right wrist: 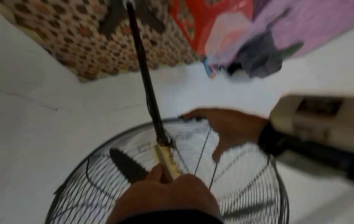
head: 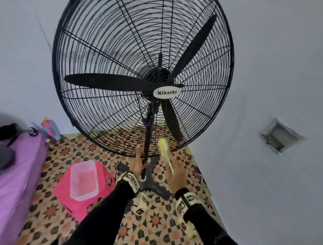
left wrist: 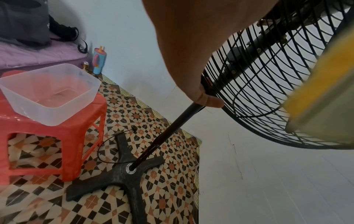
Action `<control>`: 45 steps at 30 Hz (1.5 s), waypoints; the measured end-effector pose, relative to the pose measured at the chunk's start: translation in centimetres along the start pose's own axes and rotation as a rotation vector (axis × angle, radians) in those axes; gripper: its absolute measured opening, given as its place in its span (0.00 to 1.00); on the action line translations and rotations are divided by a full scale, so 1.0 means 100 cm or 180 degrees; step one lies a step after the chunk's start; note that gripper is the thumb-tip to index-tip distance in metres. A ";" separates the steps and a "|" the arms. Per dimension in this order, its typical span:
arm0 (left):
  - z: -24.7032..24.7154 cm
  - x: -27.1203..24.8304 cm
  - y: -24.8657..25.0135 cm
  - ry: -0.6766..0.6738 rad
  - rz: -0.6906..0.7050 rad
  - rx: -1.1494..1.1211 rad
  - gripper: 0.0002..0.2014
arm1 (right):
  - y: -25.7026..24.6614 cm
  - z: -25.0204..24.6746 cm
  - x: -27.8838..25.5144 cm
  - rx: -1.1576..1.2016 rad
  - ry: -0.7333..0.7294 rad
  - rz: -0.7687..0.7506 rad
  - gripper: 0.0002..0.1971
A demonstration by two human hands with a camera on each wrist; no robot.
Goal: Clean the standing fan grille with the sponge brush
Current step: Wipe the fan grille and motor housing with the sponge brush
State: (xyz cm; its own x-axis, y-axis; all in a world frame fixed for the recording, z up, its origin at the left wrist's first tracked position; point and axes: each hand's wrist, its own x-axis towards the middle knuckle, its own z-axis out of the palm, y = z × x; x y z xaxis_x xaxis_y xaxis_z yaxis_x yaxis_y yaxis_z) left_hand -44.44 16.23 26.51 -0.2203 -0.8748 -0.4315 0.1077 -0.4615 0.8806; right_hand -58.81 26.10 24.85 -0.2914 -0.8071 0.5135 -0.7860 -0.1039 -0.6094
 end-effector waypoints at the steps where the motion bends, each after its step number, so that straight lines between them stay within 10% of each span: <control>1: -0.001 0.002 -0.001 0.0009 -0.0003 0.0001 0.47 | 0.007 0.002 -0.013 -0.0015 -0.0139 0.0055 0.30; 11: 0.000 0.007 -0.009 -0.0026 0.0020 -0.0117 0.49 | -0.002 0.000 0.002 -0.0051 0.0202 0.0056 0.24; 19: 0.001 0.010 -0.012 0.0130 -0.0128 -0.0108 0.58 | 0.039 0.021 -0.024 -0.0787 -0.0737 0.1710 0.15; 26: -0.002 0.013 -0.013 0.0057 -0.0057 0.0009 0.50 | 0.035 0.049 0.015 -0.0946 -0.1898 0.2221 0.16; 34: -0.012 0.034 -0.022 -0.0031 -0.0309 0.0057 0.56 | 0.019 0.045 -0.031 -0.0185 -0.0580 0.2321 0.17; 40: -0.016 0.059 -0.049 0.0226 -0.0274 -0.0021 0.61 | 0.026 0.061 0.000 -0.0469 -0.1213 0.2680 0.18; 45: -0.022 0.068 -0.056 0.0076 -0.0456 0.0064 0.59 | 0.013 0.049 -0.040 -0.0117 -0.0404 0.2328 0.20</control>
State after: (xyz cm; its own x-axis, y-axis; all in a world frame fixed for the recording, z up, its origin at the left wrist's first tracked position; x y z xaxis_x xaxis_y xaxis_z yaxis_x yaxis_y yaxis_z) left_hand -44.43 12.54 18.26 -0.2088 -0.8035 -0.5574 0.0573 -0.5791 0.8132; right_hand -55.97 26.31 19.05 -0.6838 -0.7240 -0.0907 -0.4339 0.5034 -0.7472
